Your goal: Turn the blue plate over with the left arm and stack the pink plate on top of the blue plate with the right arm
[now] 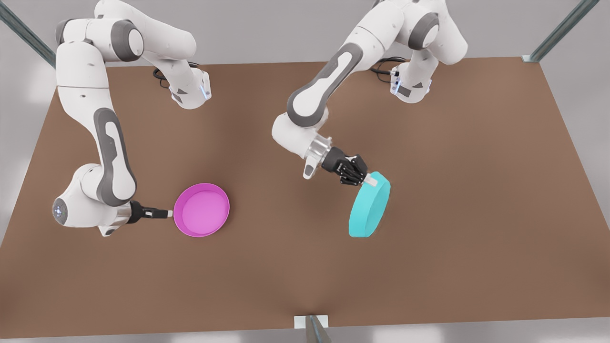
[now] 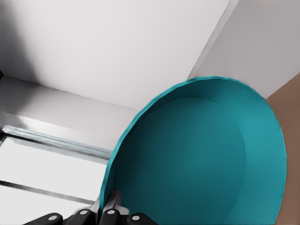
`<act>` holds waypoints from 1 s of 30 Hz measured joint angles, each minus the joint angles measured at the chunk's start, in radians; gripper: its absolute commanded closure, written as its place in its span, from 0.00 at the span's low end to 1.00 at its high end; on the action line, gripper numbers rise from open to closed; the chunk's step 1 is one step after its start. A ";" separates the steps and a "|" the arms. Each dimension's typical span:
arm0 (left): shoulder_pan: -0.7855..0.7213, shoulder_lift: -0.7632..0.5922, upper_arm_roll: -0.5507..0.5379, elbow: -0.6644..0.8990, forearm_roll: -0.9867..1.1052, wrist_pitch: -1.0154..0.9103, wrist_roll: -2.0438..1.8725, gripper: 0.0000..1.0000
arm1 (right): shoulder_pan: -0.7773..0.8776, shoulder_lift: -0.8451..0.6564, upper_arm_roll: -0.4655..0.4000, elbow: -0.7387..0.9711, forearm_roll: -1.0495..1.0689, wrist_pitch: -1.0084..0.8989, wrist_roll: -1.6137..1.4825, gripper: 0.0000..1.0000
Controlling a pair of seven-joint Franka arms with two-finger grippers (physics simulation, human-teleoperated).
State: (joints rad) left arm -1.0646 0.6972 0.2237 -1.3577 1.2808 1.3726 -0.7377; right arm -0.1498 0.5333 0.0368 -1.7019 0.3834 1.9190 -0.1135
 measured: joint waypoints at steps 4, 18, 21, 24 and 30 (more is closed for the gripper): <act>-0.062 0.122 0.003 0.003 0.091 -0.071 -0.082 0.79 | 0.003 0.032 0.000 0.001 -0.001 0.027 -0.022 0.00; -0.197 0.389 -0.025 0.051 0.192 -0.216 -0.072 0.79 | 0.038 0.064 0.026 -0.087 -0.037 0.142 -0.137 0.00; -0.213 0.424 -0.040 0.052 0.194 -0.212 -0.072 0.79 | 0.038 0.088 0.026 -0.084 -0.037 0.161 -0.140 0.00; -0.245 0.446 -0.038 0.052 0.199 -0.188 -0.061 0.79 | 0.038 0.097 0.026 -0.081 -0.037 0.171 -0.140 0.09; -0.293 0.486 -0.029 0.050 0.108 -0.155 -0.050 0.79 | 0.036 0.097 0.026 -0.079 -0.038 0.172 -0.176 0.45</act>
State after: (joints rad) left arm -1.3576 1.1829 0.1946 -1.3077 1.3888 1.2181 -0.7875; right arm -0.1135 0.6305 0.0629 -1.7810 0.3451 2.0908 -0.2898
